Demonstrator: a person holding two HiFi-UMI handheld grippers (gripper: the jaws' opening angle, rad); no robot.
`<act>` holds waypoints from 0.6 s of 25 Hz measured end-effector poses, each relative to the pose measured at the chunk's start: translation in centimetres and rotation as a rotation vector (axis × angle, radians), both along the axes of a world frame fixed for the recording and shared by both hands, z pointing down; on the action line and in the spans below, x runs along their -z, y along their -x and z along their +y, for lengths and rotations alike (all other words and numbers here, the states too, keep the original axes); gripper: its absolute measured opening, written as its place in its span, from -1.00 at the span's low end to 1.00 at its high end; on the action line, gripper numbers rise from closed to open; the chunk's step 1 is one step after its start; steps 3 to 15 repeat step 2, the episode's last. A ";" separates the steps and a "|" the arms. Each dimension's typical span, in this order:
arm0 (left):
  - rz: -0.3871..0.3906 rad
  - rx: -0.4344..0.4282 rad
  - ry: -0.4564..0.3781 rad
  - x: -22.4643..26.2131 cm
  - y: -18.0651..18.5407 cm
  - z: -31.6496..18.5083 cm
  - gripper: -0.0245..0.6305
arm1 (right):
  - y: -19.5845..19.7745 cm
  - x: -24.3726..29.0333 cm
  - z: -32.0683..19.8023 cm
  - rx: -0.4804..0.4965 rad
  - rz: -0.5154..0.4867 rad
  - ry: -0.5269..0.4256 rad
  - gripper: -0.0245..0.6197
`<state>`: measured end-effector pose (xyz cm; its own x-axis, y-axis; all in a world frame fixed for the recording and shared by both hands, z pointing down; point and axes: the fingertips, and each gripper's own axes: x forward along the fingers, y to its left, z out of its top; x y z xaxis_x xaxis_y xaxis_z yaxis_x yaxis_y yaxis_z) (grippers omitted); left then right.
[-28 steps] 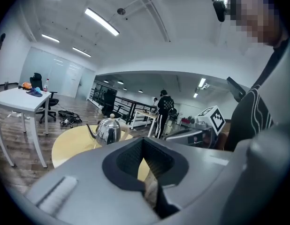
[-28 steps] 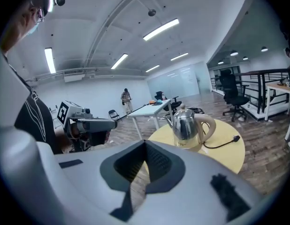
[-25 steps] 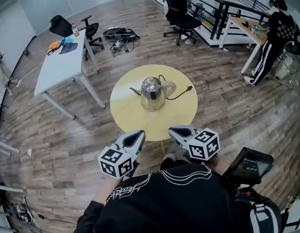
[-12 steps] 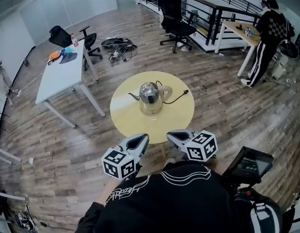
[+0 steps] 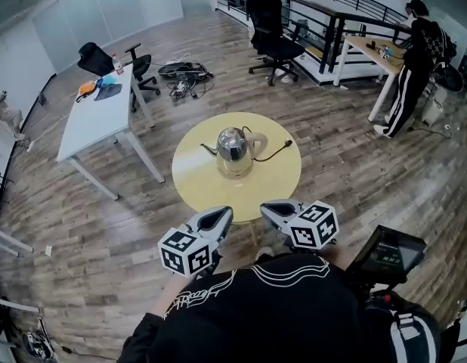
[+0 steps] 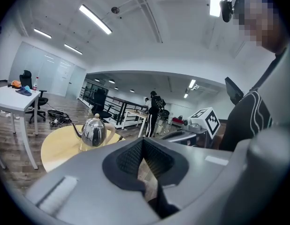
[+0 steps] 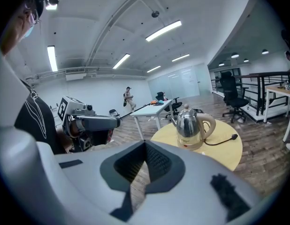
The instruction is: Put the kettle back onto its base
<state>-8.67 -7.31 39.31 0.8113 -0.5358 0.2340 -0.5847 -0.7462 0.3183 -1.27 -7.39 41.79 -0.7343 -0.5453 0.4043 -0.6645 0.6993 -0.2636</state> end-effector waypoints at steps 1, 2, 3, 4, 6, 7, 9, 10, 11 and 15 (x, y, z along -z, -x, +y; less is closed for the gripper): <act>0.001 -0.001 0.005 -0.1 -0.1 0.1 -0.91 | 0.0 0.0 0.1 0.000 -0.001 0.000 -0.90; 0.002 -0.003 0.010 -0.2 -0.2 0.2 -0.91 | 0.0 0.0 0.1 0.000 -0.002 0.000 -0.90; 0.002 -0.003 0.010 -0.2 -0.2 0.2 -0.91 | 0.0 0.0 0.1 0.000 -0.002 0.000 -0.90; 0.002 -0.003 0.010 -0.2 -0.2 0.2 -0.91 | 0.0 0.0 0.1 0.000 -0.002 0.000 -0.90; 0.002 -0.003 0.010 -0.2 -0.2 0.2 -0.91 | 0.0 0.0 0.1 0.000 -0.002 0.000 -0.90; 0.002 -0.003 0.010 -0.2 -0.2 0.2 -0.91 | 0.0 0.0 0.1 0.000 -0.002 0.000 -0.90; 0.002 -0.003 0.010 -0.2 -0.2 0.2 -0.91 | 0.0 0.0 0.1 0.000 -0.002 0.000 -0.90; 0.002 -0.003 0.010 -0.2 -0.2 0.2 -0.91 | 0.0 0.0 0.1 0.000 -0.002 0.000 -0.90; 0.002 -0.003 0.010 -0.2 -0.2 0.2 -0.91 | 0.0 0.0 0.1 0.000 -0.002 0.000 -0.90; 0.002 -0.003 0.010 -0.2 -0.2 0.2 -0.91 | 0.0 0.0 0.1 0.000 -0.002 0.000 -0.90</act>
